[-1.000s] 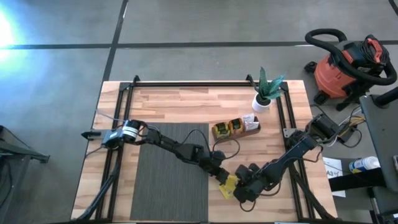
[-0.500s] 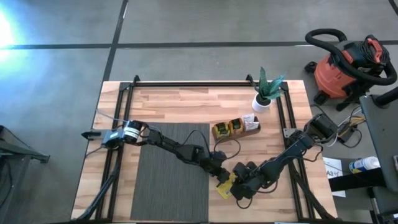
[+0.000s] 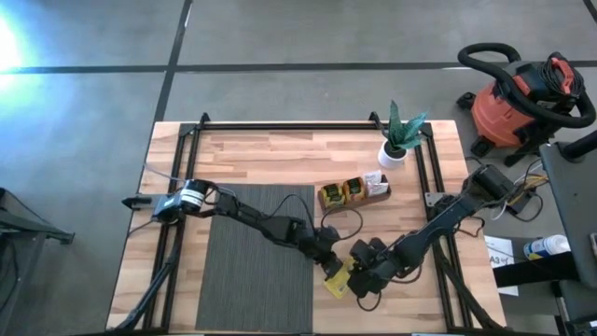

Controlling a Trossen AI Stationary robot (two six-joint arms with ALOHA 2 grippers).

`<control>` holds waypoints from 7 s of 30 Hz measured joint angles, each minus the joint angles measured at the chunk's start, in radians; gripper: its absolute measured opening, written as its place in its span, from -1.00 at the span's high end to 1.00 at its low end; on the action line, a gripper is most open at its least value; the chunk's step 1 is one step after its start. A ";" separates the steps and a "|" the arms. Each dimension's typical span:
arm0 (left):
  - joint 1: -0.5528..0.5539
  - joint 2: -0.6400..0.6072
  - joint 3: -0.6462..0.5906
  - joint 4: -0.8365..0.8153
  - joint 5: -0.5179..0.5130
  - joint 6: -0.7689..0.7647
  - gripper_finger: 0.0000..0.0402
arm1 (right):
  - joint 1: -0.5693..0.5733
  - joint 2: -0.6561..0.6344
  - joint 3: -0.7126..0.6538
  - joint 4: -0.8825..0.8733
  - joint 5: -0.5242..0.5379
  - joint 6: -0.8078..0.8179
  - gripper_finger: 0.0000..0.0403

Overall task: Pick & Place Tea
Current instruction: Put the yellow tea bag into the middle section of the wooden organizer

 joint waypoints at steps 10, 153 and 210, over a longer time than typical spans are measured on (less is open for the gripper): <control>-0.059 -0.185 0.110 -0.377 -0.341 0.475 0.99 | 0.002 -0.243 0.002 -0.224 0.069 -0.031 0.32; -0.052 -0.542 -0.262 0.545 -0.621 0.416 0.53 | -0.140 -0.606 -0.056 0.602 0.397 -0.707 0.94; -0.013 -0.522 -0.254 0.141 -0.602 0.778 1.00 | -0.343 -0.319 0.592 -0.671 0.080 -1.142 0.03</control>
